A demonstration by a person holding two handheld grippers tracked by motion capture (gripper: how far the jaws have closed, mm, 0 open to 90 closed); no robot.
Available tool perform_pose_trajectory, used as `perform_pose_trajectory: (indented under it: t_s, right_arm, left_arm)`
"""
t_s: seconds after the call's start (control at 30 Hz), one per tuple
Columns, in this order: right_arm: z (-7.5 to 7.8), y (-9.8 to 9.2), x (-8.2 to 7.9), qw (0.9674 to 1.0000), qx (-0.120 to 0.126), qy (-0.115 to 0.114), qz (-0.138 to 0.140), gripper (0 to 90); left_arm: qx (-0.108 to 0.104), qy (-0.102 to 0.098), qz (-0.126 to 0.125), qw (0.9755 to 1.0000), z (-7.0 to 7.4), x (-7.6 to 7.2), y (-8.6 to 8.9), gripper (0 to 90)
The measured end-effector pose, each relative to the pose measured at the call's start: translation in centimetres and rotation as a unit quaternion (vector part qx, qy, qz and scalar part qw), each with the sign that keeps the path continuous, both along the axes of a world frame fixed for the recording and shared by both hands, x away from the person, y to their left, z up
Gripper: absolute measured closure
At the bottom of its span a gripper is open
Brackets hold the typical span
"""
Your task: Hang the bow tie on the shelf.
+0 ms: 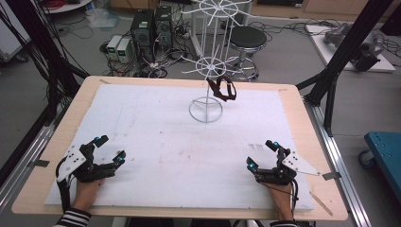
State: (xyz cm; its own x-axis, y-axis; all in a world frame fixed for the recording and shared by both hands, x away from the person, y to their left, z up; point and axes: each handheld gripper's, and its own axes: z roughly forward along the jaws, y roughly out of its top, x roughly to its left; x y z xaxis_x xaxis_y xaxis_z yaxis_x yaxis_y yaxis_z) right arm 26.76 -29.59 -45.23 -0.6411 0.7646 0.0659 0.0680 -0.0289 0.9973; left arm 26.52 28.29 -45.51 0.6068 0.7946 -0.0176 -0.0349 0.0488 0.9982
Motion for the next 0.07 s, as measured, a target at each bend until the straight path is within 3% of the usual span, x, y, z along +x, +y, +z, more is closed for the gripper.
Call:
perform_pose_trajectory:
  t_s: [0.07]
  right_arm:
    - [-0.01, 0.15, -0.06, 1.0, -0.008, -0.001, -0.001, 0.6]
  left_arm:
    - [0.0, 0.0, -0.001, 1.0, 0.01, 0.01, 0.05, 11.0]
